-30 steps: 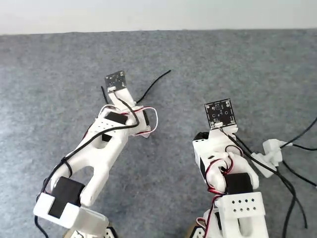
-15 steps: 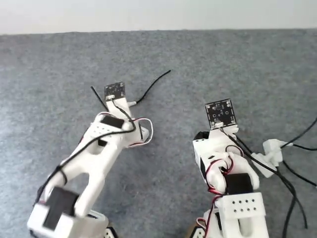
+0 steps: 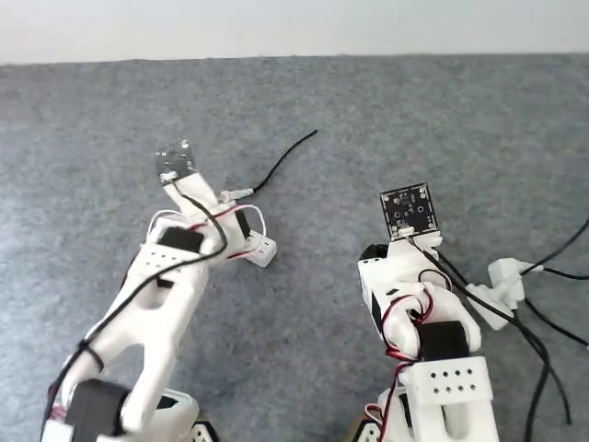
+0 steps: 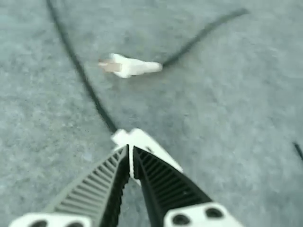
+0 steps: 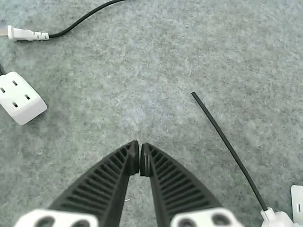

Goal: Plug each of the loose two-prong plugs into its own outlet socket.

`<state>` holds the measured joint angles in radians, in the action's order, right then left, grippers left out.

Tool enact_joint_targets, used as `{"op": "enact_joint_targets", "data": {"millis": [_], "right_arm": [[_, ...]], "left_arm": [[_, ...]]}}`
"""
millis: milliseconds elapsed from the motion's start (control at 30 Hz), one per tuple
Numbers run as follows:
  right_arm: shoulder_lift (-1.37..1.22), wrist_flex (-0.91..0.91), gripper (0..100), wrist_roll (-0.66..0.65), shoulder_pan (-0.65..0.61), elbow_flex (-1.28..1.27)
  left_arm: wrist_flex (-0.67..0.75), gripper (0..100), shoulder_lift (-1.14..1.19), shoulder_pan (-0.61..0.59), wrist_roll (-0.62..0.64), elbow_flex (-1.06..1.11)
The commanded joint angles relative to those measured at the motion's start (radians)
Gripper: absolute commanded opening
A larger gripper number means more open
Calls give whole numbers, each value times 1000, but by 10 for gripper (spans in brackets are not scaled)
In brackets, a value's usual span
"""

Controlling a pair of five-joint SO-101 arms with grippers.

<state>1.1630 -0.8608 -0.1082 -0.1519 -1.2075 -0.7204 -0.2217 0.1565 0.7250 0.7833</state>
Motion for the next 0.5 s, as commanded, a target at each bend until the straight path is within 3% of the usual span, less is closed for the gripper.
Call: {"op": "enact_joint_targets", "data": {"millis": [0, 200, 467], "right_arm": [[18, 51, 9, -44, 7, -14], [19, 85, 9, -63, 7, -32], [19, 85, 9, -63, 7, -32]], "left_arm": [[25, 92, 114, -14, 78, -93], [-75, 303, 325, -18, 216, -226], [-98, 304, 356, -46, 235, -248]]}}
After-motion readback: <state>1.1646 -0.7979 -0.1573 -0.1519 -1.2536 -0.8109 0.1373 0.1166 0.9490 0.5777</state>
